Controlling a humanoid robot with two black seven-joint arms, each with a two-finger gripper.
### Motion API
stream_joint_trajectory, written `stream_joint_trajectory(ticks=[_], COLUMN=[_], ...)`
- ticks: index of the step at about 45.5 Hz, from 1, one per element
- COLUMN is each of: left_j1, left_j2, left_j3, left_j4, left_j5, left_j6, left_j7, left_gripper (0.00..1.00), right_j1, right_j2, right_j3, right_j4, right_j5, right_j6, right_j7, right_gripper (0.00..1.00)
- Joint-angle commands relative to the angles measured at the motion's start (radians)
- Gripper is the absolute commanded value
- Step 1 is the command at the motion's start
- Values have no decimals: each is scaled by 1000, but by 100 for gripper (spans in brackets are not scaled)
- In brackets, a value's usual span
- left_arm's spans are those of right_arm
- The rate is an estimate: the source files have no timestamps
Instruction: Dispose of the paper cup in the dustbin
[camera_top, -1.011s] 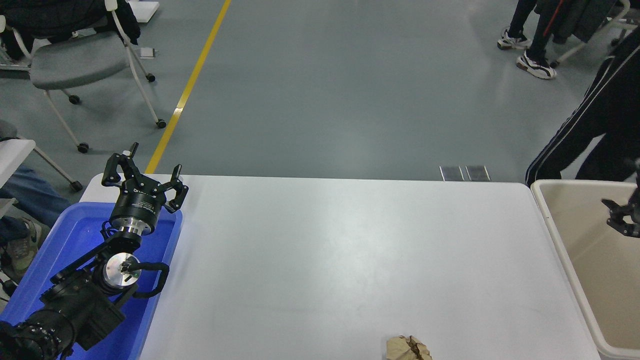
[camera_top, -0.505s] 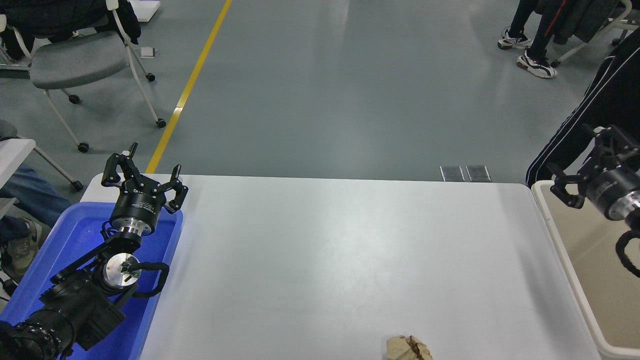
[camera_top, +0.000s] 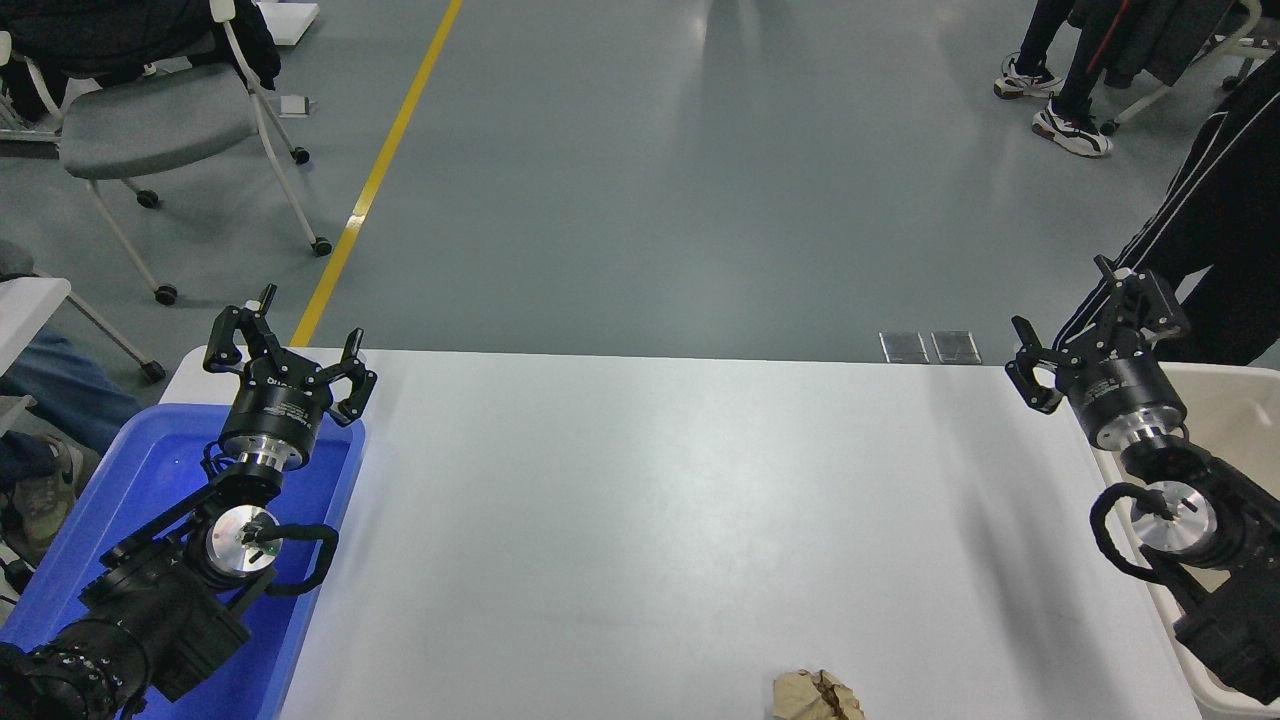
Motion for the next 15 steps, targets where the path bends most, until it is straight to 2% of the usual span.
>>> stream_joint_trajectory(ticks=[1,15], left_j1=[0,0], left_j2=[0,0], left_j3=[0,0], left_j4=[0,0], left_j5=[0,0], left_j6=[0,0], left_j7=[0,0], left_gripper=[100,100], right_j1=[11,15], right_j2=[34,23], right_j3=[-5,-11], right_j4=[0,-16], right_j5=[-20,-20], right_j6=[-45,-45], right_j7=[33,31], right_gripper=[99,99])
